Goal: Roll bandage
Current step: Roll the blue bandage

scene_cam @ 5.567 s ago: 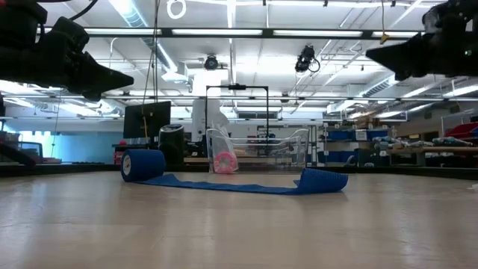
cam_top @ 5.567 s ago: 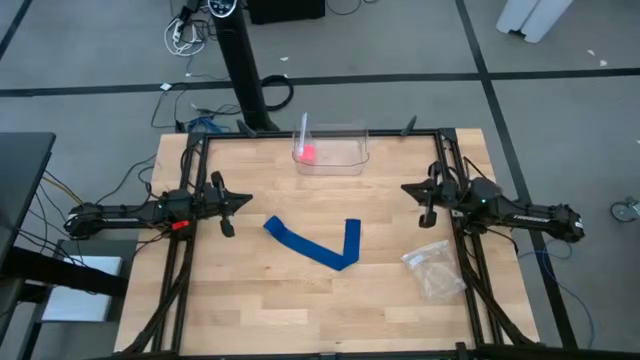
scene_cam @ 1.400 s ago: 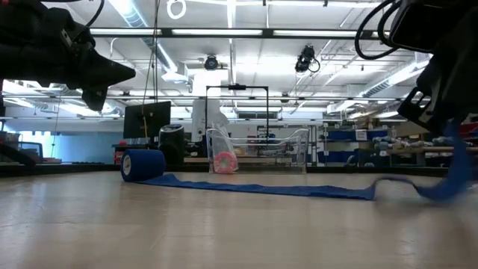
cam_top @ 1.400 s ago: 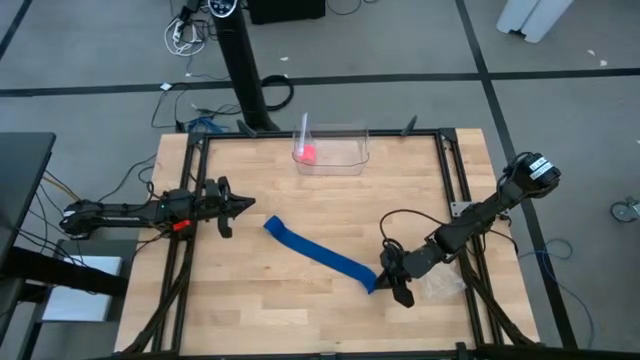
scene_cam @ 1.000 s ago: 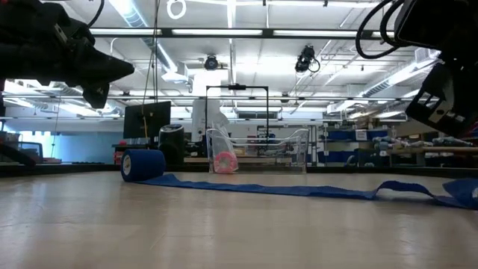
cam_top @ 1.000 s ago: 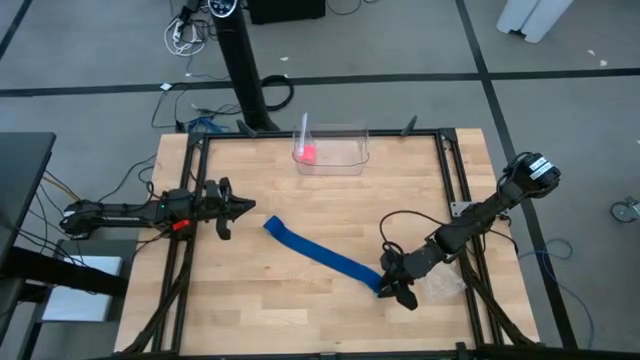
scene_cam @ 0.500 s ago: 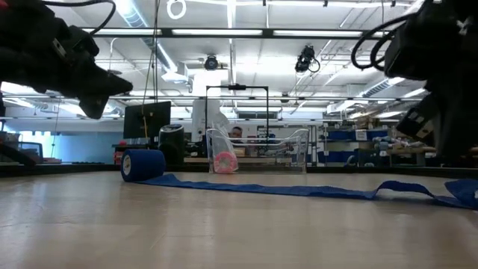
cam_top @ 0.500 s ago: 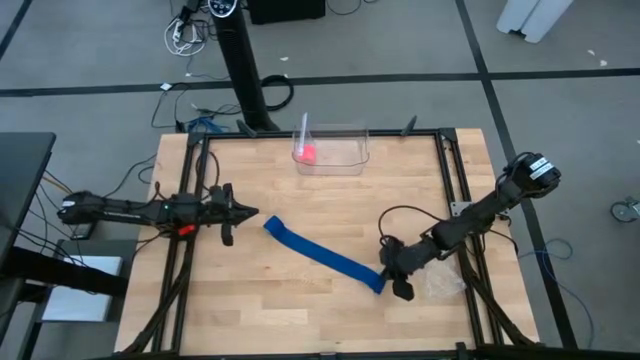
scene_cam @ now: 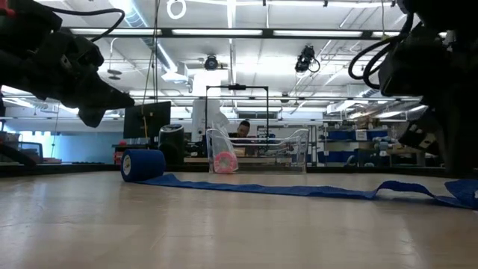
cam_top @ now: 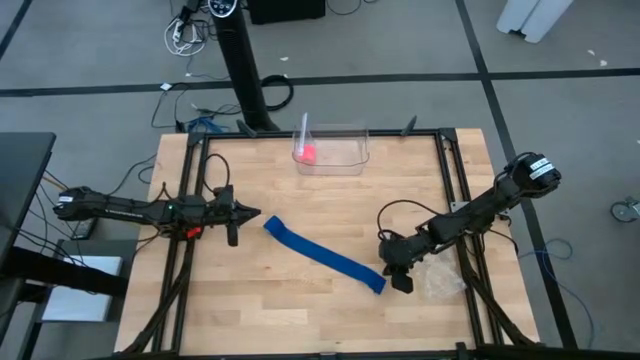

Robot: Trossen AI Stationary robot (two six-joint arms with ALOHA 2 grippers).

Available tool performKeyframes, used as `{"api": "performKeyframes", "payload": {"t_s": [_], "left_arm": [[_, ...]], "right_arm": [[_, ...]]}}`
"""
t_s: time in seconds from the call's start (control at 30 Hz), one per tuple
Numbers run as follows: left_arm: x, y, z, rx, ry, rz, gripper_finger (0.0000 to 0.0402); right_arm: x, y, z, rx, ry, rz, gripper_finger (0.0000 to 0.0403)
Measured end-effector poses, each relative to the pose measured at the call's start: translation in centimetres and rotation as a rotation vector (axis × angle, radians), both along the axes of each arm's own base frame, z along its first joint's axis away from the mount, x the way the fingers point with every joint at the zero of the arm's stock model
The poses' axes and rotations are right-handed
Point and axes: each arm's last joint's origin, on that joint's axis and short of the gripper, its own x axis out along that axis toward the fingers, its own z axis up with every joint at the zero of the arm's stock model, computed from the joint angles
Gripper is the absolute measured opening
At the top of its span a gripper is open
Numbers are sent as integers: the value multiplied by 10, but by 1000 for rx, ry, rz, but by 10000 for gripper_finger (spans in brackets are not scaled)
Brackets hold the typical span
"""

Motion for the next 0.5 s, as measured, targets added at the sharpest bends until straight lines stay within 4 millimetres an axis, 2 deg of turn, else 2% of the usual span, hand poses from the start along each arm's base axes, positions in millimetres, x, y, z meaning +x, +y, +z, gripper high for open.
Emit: {"api": "performKeyframes", "payload": {"t_s": [0.2, 0.37, 0.5], "left_arm": [[0, 0, -1, 1, 7, 4, 10], [0, 0, -1, -2, 6, 8, 10], [0, 0, -1, -19, 3, 11, 10]], "right_arm": [[-3, 13, 3, 53, -24, 92, 4], [-1, 10, 3, 11, -45, -74, 12], [3, 8, 5, 55, -50, -128, 43]]}}
